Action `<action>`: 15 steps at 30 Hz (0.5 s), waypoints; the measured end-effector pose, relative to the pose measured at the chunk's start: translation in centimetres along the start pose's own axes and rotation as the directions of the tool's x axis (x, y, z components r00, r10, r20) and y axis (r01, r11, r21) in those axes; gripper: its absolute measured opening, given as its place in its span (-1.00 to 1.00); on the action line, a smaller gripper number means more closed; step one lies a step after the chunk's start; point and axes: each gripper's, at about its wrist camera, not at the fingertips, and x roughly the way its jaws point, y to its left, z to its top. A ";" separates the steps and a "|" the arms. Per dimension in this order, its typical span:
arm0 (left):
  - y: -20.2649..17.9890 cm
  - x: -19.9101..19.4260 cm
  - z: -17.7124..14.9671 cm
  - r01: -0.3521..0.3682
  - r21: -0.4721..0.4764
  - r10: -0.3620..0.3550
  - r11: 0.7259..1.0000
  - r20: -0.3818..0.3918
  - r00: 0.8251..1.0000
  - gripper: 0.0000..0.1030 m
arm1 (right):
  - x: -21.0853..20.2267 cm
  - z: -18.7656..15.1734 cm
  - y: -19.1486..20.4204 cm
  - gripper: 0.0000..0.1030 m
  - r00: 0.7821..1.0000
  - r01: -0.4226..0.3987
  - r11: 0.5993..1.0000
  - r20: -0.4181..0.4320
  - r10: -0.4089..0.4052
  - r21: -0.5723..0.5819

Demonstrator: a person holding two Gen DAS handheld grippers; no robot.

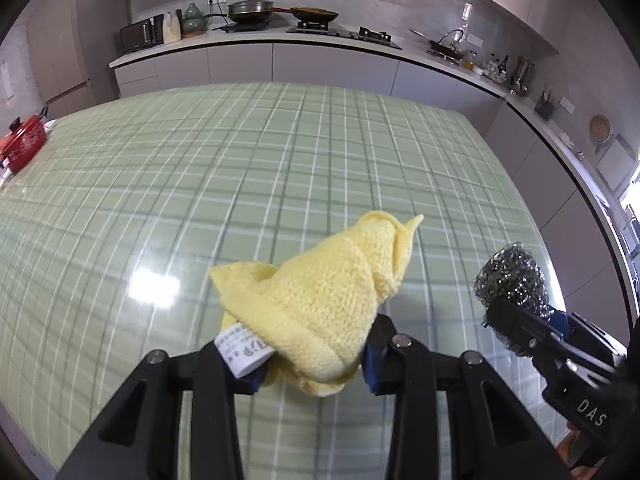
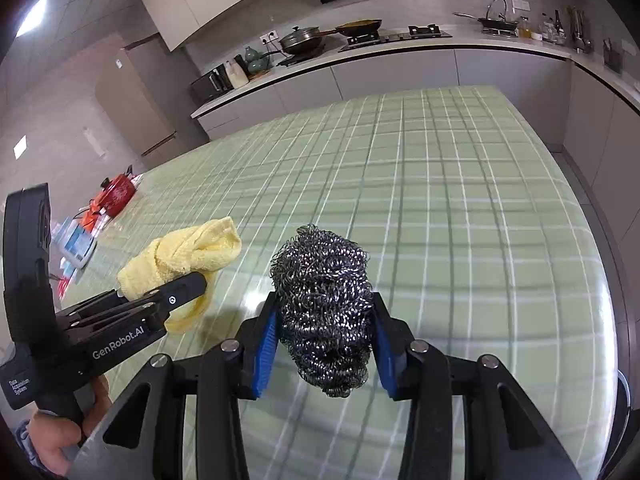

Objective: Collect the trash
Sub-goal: 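Lift the cloth and steel wool and carry them over the black bucket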

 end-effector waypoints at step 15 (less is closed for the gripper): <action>-2.6 -4.7 -4.5 0.087 0.065 -0.090 0.994 0.036 0.995 -0.26 | -7.6 -6.4 0.5 -0.13 0.997 0.041 0.995 0.058 -0.046 0.089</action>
